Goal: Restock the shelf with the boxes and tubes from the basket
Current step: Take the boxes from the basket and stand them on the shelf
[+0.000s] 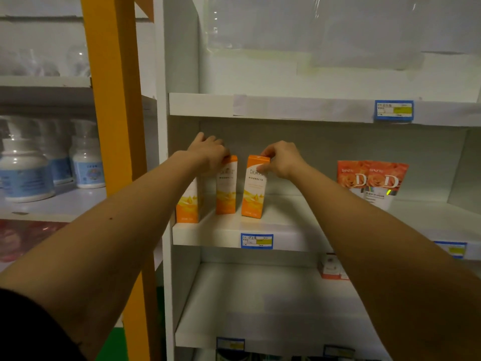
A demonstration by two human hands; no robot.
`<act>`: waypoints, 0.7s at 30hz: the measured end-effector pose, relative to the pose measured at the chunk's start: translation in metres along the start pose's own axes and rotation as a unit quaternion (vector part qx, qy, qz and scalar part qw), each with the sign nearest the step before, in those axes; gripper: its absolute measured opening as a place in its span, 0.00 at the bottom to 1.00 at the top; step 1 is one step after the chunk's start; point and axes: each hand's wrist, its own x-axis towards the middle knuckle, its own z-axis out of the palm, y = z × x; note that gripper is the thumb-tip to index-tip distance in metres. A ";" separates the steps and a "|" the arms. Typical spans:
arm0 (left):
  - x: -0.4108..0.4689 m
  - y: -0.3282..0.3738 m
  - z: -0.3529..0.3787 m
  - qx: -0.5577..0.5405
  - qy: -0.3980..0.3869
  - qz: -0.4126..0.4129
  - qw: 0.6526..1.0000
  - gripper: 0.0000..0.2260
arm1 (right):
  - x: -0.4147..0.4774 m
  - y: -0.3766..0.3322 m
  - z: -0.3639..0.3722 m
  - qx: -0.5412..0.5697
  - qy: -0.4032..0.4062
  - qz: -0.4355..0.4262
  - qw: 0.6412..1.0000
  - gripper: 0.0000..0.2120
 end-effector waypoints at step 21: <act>-0.152 0.042 0.041 -0.120 0.034 0.044 0.991 0.19 | -0.154 0.040 0.038 -0.065 0.002 -0.037 0.997 0.16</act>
